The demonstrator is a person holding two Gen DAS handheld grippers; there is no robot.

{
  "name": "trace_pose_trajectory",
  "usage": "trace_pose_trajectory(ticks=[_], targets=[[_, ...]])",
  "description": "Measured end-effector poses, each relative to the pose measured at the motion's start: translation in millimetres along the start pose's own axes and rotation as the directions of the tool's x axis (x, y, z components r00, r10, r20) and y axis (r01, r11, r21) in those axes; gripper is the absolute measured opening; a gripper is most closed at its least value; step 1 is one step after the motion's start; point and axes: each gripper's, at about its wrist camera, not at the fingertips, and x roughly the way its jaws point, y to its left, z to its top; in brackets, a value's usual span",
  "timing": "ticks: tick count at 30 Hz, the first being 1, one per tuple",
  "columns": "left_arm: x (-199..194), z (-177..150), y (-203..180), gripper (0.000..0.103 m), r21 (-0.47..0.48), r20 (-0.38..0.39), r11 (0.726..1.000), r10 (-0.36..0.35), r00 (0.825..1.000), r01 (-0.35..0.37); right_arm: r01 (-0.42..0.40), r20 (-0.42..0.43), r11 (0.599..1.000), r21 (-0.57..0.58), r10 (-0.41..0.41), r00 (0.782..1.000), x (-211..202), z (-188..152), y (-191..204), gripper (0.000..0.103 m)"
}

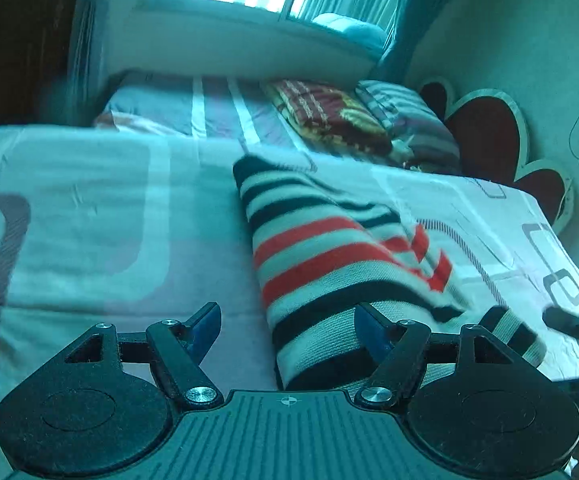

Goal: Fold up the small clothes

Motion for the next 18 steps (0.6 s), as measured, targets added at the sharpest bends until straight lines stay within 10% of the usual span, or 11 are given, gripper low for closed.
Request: trace_pose_trajectory(ticks=[7,10,14,18], targets=[[35,-15,-5,0.073,-0.051,-0.004,0.998,-0.037,0.999,0.036,0.196,-0.020,0.964,-0.179,-0.203,0.979,62,13,23,0.068],[42,-7,-5,0.073,-0.064,0.008,0.998,-0.023,1.000,0.024,0.336,0.033,0.844,-0.417,-0.356,0.934,83,7,52,0.033],[49,-7,-14,0.072,-0.026,0.002,1.000,-0.010,1.000,0.010,0.376,0.200,0.616,-0.692,-0.337,0.920,78,-17,96,0.024],[53,-8,-31,0.073,0.061,0.003,0.997,0.042,0.999,-0.042,0.383,0.277,0.588,-0.713,-0.266,0.923,58,-17,96,0.024]])
